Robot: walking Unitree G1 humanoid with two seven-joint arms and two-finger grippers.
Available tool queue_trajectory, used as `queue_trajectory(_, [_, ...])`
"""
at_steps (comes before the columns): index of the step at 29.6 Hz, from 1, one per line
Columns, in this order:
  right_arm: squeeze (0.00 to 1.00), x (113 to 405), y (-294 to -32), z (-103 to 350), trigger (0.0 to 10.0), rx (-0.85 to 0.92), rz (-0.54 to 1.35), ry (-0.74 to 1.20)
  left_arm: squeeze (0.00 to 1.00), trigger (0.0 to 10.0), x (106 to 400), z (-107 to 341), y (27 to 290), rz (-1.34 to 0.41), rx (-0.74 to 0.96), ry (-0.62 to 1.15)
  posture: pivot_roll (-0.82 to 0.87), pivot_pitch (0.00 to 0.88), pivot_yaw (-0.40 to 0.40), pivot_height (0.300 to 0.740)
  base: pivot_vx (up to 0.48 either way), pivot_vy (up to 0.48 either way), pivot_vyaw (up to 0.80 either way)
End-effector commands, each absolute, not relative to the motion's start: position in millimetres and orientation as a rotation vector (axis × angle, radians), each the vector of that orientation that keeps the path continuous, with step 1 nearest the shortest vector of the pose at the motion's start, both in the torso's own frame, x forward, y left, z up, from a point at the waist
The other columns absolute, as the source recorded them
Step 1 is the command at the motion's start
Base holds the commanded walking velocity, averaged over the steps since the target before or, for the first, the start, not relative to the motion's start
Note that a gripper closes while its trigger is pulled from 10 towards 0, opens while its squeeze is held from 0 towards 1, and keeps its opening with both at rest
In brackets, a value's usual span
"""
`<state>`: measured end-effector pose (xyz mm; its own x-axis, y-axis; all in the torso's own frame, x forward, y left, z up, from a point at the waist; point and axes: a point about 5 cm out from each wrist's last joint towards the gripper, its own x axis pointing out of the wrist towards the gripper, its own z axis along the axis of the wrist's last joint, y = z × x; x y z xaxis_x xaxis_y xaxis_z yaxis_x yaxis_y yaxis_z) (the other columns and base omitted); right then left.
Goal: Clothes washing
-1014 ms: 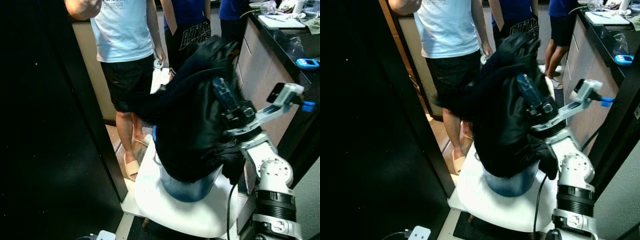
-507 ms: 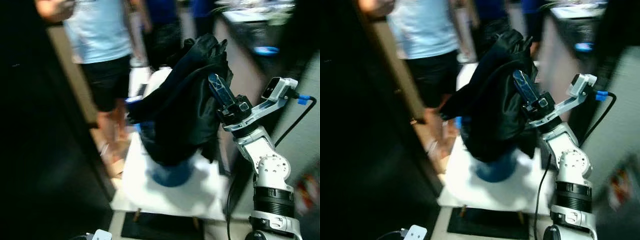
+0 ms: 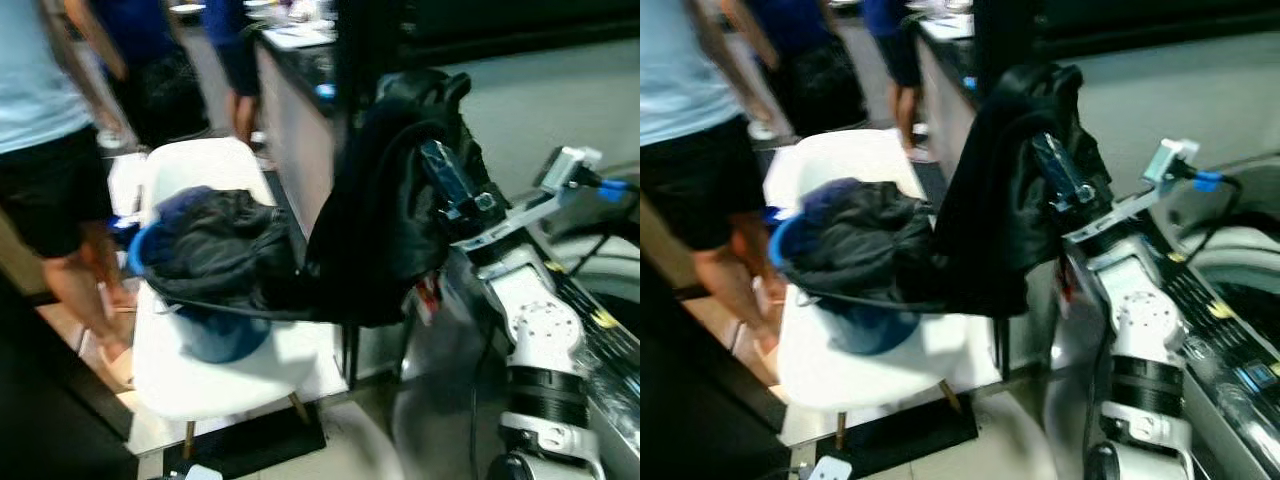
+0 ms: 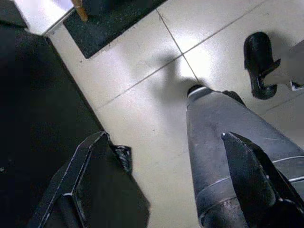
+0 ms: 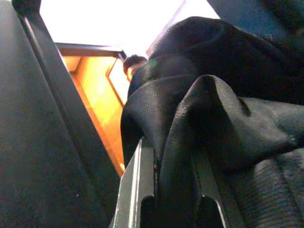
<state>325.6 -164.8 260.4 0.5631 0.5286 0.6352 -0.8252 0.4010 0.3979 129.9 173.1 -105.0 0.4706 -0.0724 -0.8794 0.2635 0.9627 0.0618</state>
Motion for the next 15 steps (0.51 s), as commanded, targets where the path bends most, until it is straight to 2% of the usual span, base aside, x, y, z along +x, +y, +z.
queue_trajectory(1, [0.00,325.2,-165.4,273.7,0.0,0.732,0.897,-0.495,0.00,10.0,118.8,-108.6,176.8,-0.206,0.201,1.110,0.00,0.000,0.060,0.740,0.000,0.000,-0.80])
queue_trajectory(15, [0.00,325.3,-165.2,314.4,0.0,0.690,0.868,-0.609,0.00,10.0,118.7,-109.0,172.4,-0.216,0.194,1.106,0.00,0.000,0.051,0.740,0.000,0.000,-0.80])
